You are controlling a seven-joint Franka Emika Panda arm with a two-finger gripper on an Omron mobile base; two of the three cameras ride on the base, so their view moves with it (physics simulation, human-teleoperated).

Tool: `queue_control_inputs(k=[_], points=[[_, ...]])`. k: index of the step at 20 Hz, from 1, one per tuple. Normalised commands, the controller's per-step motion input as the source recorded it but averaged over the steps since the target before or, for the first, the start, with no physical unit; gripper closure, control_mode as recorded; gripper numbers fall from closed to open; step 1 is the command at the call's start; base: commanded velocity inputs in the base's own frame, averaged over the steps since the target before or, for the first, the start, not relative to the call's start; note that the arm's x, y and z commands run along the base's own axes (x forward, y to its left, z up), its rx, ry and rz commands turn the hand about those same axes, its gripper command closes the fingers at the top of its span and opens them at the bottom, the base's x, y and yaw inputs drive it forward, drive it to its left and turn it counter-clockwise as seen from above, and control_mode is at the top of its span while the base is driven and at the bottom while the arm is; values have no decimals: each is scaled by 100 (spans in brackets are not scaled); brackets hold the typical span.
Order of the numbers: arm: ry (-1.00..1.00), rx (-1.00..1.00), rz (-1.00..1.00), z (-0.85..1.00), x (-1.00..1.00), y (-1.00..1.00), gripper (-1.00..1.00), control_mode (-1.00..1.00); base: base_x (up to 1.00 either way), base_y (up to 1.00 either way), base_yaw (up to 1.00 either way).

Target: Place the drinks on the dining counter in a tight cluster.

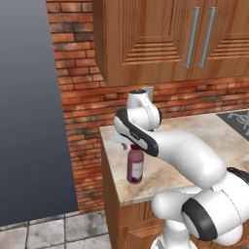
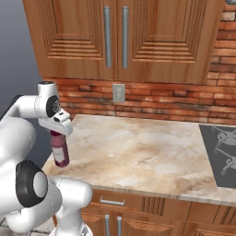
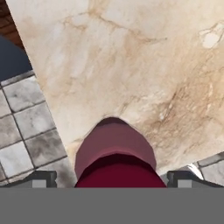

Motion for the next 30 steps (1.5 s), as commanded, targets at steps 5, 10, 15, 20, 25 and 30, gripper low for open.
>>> queue_control_inputs(k=[5, 10, 15, 20, 25, 30], points=[[1, 0, -10, -21, 0, 0, 100, -100, 0, 0, 0], [1, 0, -7, -9, 0, 0, 100, -100, 0, 0, 0], [0, -1, -1, 12, -5, 0, 100, -100, 0, 0, 0], [0, -1, 0, 31, -7, -2, 100, -100, 0, 0, 0], [0, 0, 0, 35, -11, -17, 100, -100, 0, 0, 0], [0, 0, 1, 18, -4, -30, 100, -100, 0, 0, 0]])
